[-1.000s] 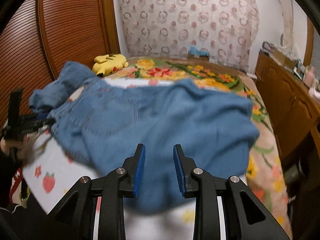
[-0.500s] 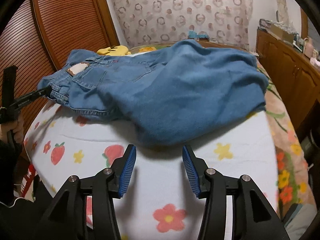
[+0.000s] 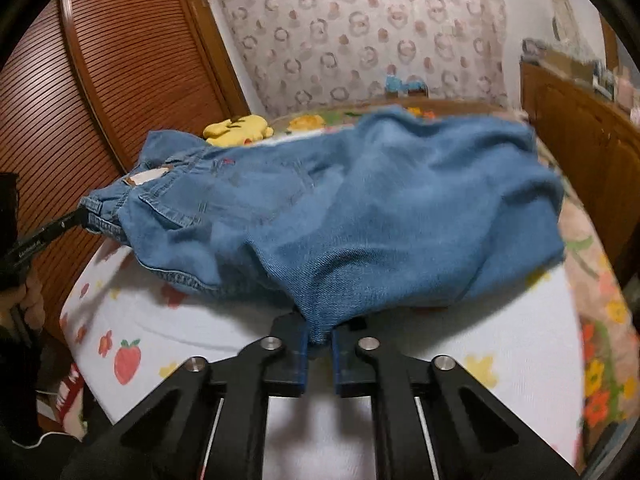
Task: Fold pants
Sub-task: 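Lift and pull the jeans waistband with both tools to straighten the jeans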
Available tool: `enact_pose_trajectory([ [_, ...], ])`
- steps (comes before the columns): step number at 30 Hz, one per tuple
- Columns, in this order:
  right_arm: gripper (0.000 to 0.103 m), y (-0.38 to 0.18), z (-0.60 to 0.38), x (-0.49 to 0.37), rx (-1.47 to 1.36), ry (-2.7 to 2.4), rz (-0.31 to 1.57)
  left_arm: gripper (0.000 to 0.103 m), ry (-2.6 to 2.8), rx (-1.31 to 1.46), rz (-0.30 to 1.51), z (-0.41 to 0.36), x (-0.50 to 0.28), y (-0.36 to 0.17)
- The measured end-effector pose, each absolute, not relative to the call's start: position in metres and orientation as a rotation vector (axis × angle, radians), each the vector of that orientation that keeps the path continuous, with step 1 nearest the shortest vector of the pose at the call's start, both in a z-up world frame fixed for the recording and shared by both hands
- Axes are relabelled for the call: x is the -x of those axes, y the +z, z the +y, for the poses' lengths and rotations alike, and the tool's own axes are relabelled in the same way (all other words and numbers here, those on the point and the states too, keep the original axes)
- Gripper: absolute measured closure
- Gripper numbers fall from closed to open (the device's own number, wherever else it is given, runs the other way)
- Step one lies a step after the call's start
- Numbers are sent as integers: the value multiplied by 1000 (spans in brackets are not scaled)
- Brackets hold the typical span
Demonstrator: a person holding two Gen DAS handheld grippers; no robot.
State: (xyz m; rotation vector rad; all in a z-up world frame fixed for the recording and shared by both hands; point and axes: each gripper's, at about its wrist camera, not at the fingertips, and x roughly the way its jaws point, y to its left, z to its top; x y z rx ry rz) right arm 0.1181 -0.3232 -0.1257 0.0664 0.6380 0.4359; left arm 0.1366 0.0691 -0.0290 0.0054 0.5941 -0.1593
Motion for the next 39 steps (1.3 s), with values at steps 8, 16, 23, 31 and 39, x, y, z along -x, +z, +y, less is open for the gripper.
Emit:
enact_pose_trajectory([
  [8,98,-75,-352,-86,-48,423,504,97,-138,3,477,82,-122,15],
  [16,98,-74,-337,-31,48,485,508,97,-104,26,471,104,-72,15],
  [23,98,-100,-348,-23,40,516,592,97,-131,29,599,101,-45,-21],
  [31,98,-110,-353,-43,-12,509,651,97,-163,2,659,85,-34,-26],
  [39,93,-104,-348,-34,-31,502,662,67,-139,-16,608,93,-20,-3],
])
